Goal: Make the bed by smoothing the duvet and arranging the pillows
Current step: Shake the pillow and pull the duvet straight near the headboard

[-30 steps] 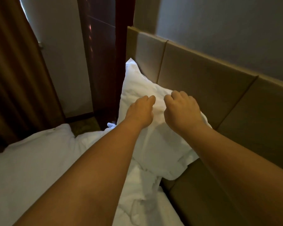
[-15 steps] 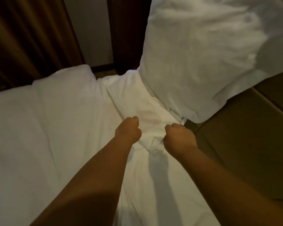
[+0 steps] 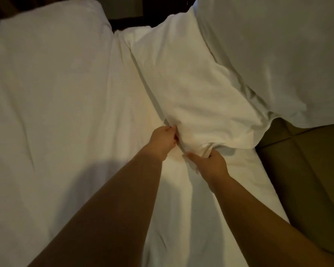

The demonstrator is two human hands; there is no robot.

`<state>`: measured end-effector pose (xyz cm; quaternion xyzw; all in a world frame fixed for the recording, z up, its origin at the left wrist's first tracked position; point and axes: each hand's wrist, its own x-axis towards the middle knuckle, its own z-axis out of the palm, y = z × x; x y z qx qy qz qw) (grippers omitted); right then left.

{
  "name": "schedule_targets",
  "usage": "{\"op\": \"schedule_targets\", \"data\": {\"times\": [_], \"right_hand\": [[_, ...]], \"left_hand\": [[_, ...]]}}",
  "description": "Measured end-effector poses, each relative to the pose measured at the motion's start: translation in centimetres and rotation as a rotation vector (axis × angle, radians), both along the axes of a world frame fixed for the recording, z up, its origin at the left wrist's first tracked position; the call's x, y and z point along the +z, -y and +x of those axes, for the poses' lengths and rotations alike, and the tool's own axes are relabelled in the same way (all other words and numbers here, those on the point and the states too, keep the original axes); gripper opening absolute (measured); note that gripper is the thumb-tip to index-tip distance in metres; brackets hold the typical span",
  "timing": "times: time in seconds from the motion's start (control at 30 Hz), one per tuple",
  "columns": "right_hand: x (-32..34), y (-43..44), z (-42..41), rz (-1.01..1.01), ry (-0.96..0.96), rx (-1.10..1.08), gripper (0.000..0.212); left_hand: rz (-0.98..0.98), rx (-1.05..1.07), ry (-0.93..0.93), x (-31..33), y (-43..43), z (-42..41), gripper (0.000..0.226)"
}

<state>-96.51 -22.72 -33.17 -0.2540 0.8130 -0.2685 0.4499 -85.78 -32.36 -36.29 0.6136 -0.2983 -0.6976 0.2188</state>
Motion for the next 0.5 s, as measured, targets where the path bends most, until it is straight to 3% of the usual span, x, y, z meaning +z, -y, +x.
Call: {"op": "schedule_targets", "data": {"times": [0.1,0.23,0.3,0.33,0.4,0.5], "right_hand": [[-0.8,0.9,0.8,0.013,0.357,-0.259,0.041],[0.5,1.5,3.3,-0.069,1.14,-0.574,0.036],[1.6,1.3,4.0,-0.075,1.313,-0.631,0.036],[2.1,1.1,4.3,-0.058,1.306,-0.614,0.032],[1.9,0.5,5.1,0.049,1.054,-0.419,0.03],[2.5,-0.3,6.5,0.217,0.303,0.076,0.03]], "left_hand": [[0.013,0.035,-0.138,0.3,0.2,-0.6,0.024],[0.063,0.033,-0.149,2.1,1.2,0.4,0.024],[0.067,-0.017,-0.165,3.0,1.8,1.8,0.018],[0.044,-0.021,-0.162,3.0,1.9,2.6,0.024],[-0.012,0.002,-0.035,3.3,1.5,4.0,0.027],[-0.204,-0.258,0.593,3.4,0.2,5.5,0.028]]}}
